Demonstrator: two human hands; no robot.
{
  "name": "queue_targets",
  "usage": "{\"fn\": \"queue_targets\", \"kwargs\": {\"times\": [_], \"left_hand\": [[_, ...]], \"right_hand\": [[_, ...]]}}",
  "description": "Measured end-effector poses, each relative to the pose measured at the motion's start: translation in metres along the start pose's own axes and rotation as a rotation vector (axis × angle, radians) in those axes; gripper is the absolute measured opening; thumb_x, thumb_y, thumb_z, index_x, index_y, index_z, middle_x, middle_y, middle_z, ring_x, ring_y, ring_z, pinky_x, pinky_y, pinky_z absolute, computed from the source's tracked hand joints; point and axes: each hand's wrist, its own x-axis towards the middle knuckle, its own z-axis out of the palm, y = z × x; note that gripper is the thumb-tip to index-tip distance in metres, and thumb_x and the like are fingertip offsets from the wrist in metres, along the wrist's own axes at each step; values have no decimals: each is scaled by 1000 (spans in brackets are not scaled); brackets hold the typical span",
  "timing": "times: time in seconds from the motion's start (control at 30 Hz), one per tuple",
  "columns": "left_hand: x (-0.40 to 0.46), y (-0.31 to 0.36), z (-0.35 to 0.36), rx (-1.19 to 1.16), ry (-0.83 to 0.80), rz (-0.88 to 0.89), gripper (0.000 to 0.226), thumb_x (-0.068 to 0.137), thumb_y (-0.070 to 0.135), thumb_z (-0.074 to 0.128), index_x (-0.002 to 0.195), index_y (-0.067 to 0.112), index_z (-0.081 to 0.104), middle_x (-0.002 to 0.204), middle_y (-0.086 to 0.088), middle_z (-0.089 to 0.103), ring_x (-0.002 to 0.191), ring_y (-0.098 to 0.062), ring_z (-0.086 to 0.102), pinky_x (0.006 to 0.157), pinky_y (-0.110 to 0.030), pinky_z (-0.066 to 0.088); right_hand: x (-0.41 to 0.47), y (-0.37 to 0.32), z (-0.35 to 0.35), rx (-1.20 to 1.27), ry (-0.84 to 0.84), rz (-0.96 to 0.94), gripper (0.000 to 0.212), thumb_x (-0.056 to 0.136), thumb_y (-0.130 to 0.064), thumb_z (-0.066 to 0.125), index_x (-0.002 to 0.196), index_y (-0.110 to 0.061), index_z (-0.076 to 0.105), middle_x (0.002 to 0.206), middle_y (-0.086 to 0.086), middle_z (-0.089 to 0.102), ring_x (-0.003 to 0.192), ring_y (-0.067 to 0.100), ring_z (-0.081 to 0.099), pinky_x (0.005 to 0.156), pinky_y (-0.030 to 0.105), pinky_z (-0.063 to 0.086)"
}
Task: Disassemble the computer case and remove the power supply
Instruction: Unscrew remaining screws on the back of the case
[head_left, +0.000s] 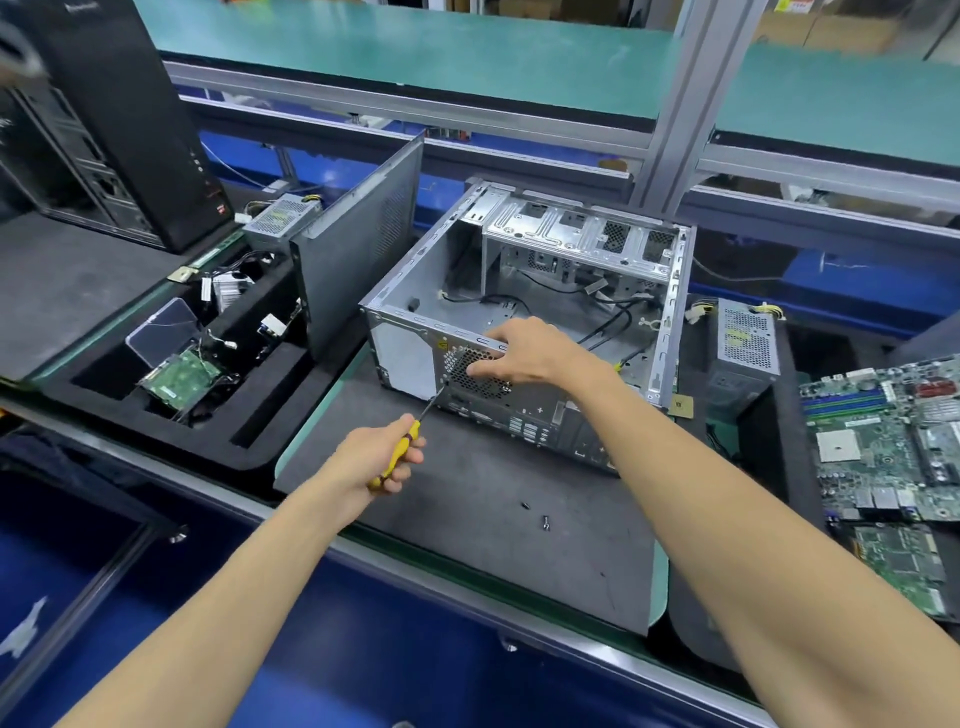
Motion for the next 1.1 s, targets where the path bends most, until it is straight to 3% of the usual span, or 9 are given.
{"fn": "queue_targets", "kwargs": {"times": [0.07,0.13,0.27,0.37,0.5,0.63,0.73,0.87,1.1], "left_hand": [[1,4,-1,-198,-150,-145,41,106,37,44,90,5,63,56,2,49,38,-7,32,31,-16,22],[1,6,2,-171,-144,-152,41,106,40,42,92,7,61,55,3,45,38,-8,30,32,-16,20],[1,1,12,232,111,140,34,91,42,69,88,15,49,62,0,49,38,-11,32,36,-18,23],[4,-2,10,262,200,279,28,90,32,72,86,11,55,65,-5,68,37,-10,42,36,-19,29],[1,4,6,24,0,14,29,100,32,60,94,4,64,84,-11,77,43,-10,51,37,-19,37],[5,7,3,-305,-172,-166,33,106,31,44,98,4,62,74,-5,64,37,-8,36,31,-17,27],[5,6,10,-7,-50,4,31,97,41,61,88,13,52,68,-2,53,39,-10,32,36,-18,23],[6,2,10,200,167,213,29,89,32,74,79,13,54,71,-5,64,43,-13,44,41,-21,31],[1,10,15,150,-63,67,32,105,21,49,95,-3,67,68,-9,70,47,-16,54,44,-25,48]], "right_hand": [[0,0,0,-5,6,2,35,89,-56,65,96,-22,72,60,-4,64,61,9,58,58,26,39],[-1,-1,-1,-21,7,1,36,89,-57,65,97,-23,72,60,-4,65,63,9,60,57,25,39],[-2,0,-1,-16,-4,9,38,89,-57,65,98,-21,72,69,1,71,67,14,63,60,28,42],[-2,-1,-1,-8,-6,11,37,89,-57,65,95,-21,70,64,-1,68,64,11,61,61,28,42],[-3,-3,-2,3,-13,4,26,89,-55,67,81,-31,64,61,-3,65,61,10,59,61,29,41],[-3,-4,-3,-13,-5,12,25,88,-54,67,78,-31,62,57,-6,59,62,13,57,67,30,47],[-4,-5,-3,-1,-6,6,26,89,-53,67,85,-28,67,56,-6,59,60,13,56,67,30,48],[-5,-6,-4,-4,-7,-9,25,90,-53,66,78,-33,58,57,-5,60,59,12,56,64,29,44],[-5,-4,-3,-3,3,-22,25,89,-53,67,81,-31,60,59,-9,58,61,9,54,65,29,42]]}}
